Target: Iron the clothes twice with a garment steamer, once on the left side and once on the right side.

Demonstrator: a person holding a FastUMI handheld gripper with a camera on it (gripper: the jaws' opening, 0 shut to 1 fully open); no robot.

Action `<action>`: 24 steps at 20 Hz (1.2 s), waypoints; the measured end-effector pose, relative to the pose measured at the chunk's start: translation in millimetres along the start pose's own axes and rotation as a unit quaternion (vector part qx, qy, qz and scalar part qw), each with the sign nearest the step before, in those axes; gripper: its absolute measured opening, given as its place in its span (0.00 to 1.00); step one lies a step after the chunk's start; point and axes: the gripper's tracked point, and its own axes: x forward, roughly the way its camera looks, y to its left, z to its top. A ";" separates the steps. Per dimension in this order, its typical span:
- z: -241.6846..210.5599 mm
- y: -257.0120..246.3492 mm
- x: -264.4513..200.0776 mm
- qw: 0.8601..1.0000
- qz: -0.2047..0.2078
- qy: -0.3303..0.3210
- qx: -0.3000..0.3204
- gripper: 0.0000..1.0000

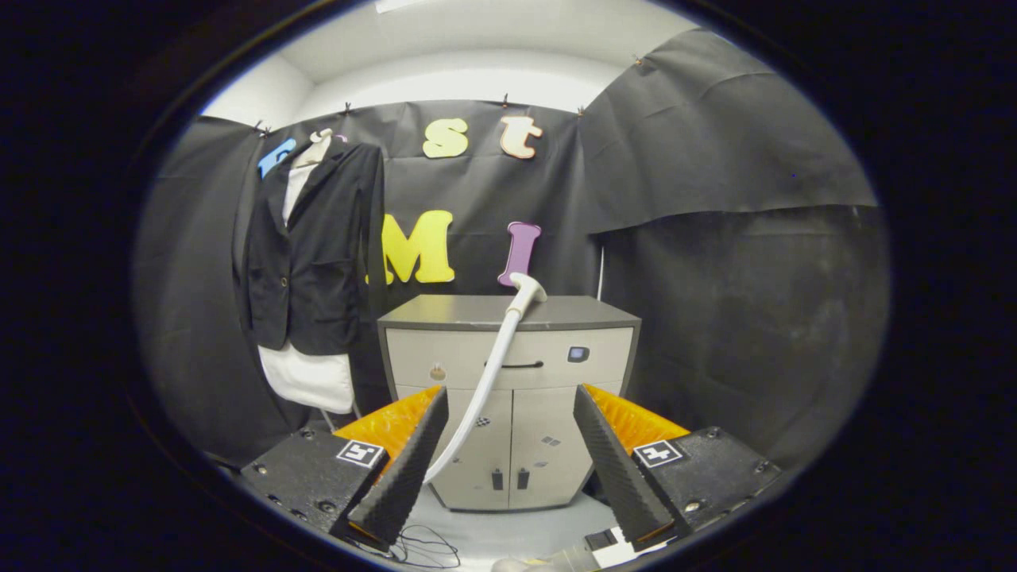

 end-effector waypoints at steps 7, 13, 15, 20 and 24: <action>5.8 14.2 6.7 1.000 -0.008 0.004 -0.005 0.99; 40.3 18.1 36.9 1.000 -0.002 -0.001 -0.007 0.99; 56.8 13.4 57.4 1.000 -0.003 -0.007 -0.007 0.99; 100.0 0.1 124.1 1.000 0.003 -0.019 -0.015 0.99; 121.2 -8.5 190.5 1.000 0.015 -0.009 -0.010 0.99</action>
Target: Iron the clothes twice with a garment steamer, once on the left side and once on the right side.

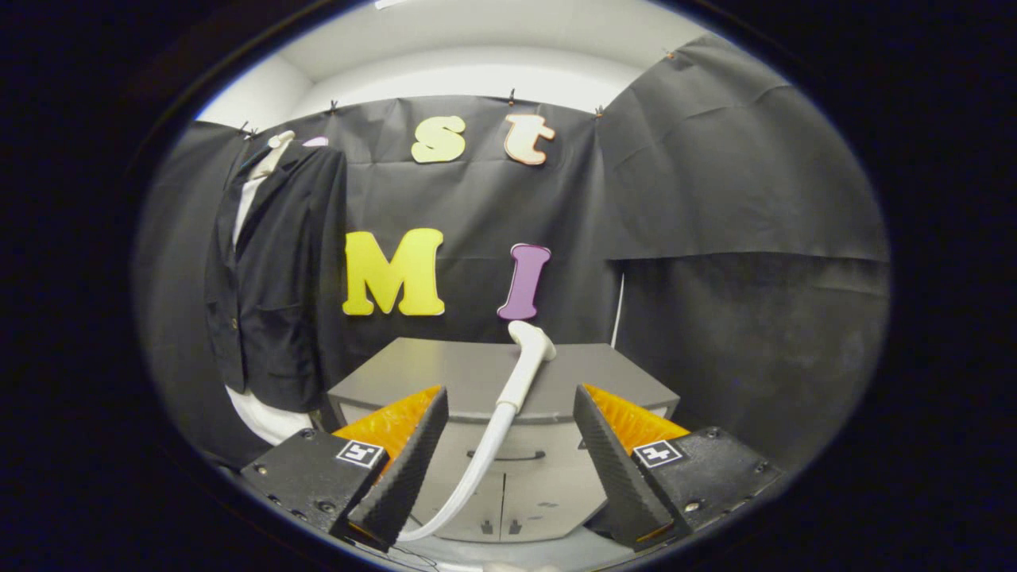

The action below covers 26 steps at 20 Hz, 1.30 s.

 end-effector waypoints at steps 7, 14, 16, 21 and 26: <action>-13.6 -18.1 117.1 0.997 0.008 0.076 0.015 0.99; -41.4 -12.5 186.3 0.990 0.034 0.131 0.029 0.99; -49.3 -9.6 196.7 0.988 0.044 0.144 0.034 0.99; -72.4 -0.6 202.4 0.977 0.075 0.189 0.069 0.84; -69.0 -2.8 205.0 0.975 0.087 0.181 0.097 0.61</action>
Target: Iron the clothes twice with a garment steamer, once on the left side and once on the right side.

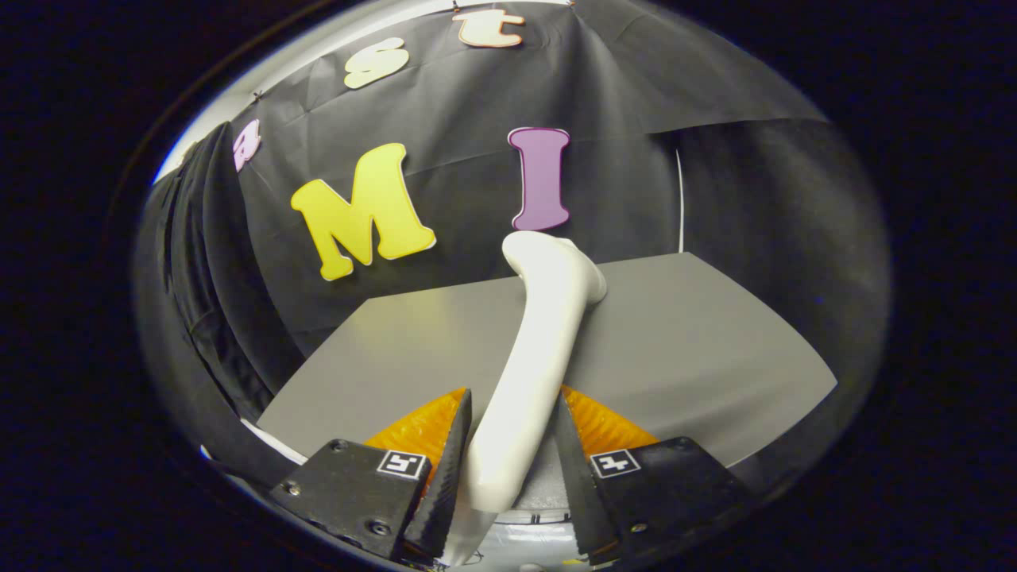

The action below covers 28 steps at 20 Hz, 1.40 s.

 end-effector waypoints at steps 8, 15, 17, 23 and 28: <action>-1.1 16.4 -15.1 0.999 0.029 -0.005 0.032 0.35; 17.5 59.5 -92.5 0.997 0.029 -0.066 0.035 0.33; 28.5 84.0 -117.2 0.995 0.026 -0.090 0.030 0.33; 52.1 185.7 -176.7 0.988 0.043 -0.149 0.010 0.33; 61.8 280.3 -207.3 0.981 0.076 -0.178 -0.014 0.33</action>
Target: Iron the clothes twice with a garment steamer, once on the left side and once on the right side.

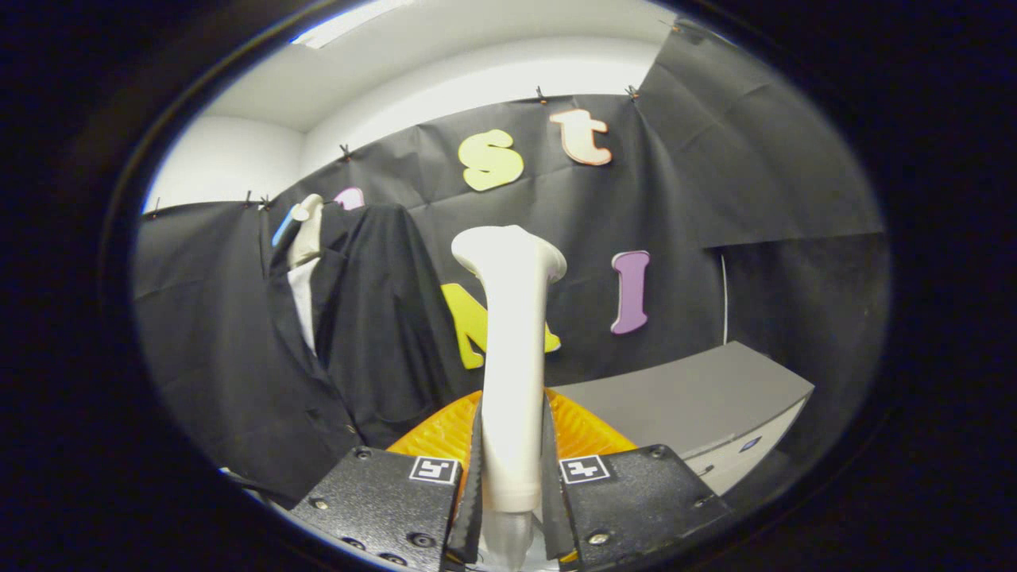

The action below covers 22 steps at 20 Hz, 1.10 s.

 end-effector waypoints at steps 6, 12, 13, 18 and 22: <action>20.3 109.2 4.8 0.998 0.047 -0.031 -0.036 0.33; 17.2 182.9 25.3 0.994 0.072 -0.036 -0.068 0.34; 15.1 189.9 28.2 0.994 0.073 -0.035 -0.073 0.33; -10.1 202.6 44.6 0.994 0.063 -0.016 -0.088 0.33; -31.5 197.1 47.5 0.994 0.056 0.006 -0.097 0.33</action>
